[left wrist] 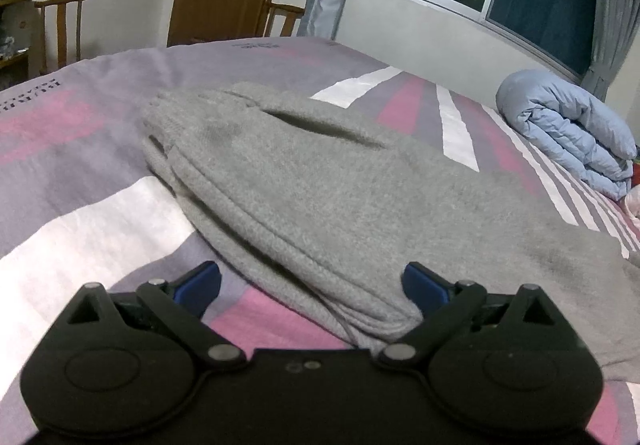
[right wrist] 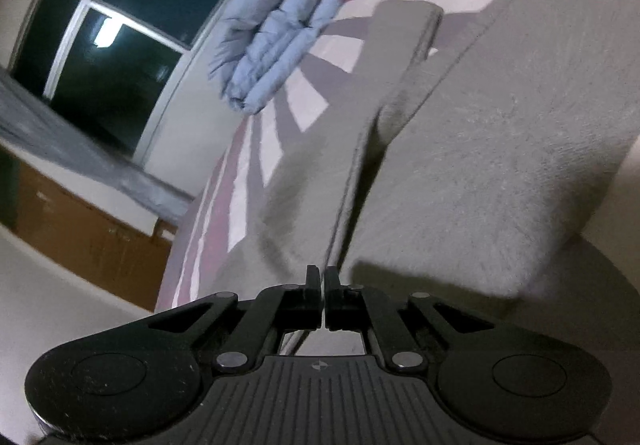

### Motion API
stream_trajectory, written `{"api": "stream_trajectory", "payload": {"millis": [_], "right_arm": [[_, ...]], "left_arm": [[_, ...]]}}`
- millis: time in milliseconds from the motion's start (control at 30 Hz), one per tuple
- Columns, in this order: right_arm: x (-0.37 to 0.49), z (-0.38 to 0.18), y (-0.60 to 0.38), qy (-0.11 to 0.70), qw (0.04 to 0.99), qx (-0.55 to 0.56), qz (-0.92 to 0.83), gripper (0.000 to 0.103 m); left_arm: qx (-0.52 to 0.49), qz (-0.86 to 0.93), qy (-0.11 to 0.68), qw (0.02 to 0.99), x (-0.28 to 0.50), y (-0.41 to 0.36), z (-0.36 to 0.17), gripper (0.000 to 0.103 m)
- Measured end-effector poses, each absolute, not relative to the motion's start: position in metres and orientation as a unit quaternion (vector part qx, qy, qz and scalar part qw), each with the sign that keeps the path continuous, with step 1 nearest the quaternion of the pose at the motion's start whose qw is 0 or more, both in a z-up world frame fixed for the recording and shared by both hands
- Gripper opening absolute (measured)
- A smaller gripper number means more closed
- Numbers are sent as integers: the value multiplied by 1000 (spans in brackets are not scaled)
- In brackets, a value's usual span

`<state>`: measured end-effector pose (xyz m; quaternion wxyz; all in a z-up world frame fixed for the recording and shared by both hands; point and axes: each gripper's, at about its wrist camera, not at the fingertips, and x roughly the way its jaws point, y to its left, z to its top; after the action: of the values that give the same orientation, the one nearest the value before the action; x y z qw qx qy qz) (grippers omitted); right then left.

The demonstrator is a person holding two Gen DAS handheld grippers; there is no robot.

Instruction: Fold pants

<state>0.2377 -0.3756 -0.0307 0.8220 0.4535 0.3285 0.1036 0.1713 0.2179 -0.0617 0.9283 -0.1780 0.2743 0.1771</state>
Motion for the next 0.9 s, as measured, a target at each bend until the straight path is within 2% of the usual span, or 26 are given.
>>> {"api": "stream_trajectory", "payload": {"millis": [67,133,200,367,400,433,533,733,900], "right_arm": [[245,-37,-377,330,817,464,90,7],[248,-42,-381,321,815,475,83,38],[249,-42,-381,312,815,479,93,45],[269,-42,-375,317,823,459,108,42],[275,-42,-374,319,823,458,107,28],[281,-42,-375,324,822,457,105,6],[278,-30,-381,299,828,461,111,5],[205,24,-379,252,868,404,142,5],[184,-6,-384,295,863,397,106,5]], "left_arm": [[-181,176,274,928,172,219,-62,93],[-183,175,275,928,173,219,-62,93],[-183,174,275,928,174,219,-63,94],[-184,172,275,928,175,220,-64,95],[-184,172,275,928,176,220,-64,95],[-184,172,276,928,176,219,-64,95],[-183,172,276,928,176,218,-64,96],[-186,168,274,928,174,219,-65,96],[-189,163,273,929,172,220,-64,96]]}}
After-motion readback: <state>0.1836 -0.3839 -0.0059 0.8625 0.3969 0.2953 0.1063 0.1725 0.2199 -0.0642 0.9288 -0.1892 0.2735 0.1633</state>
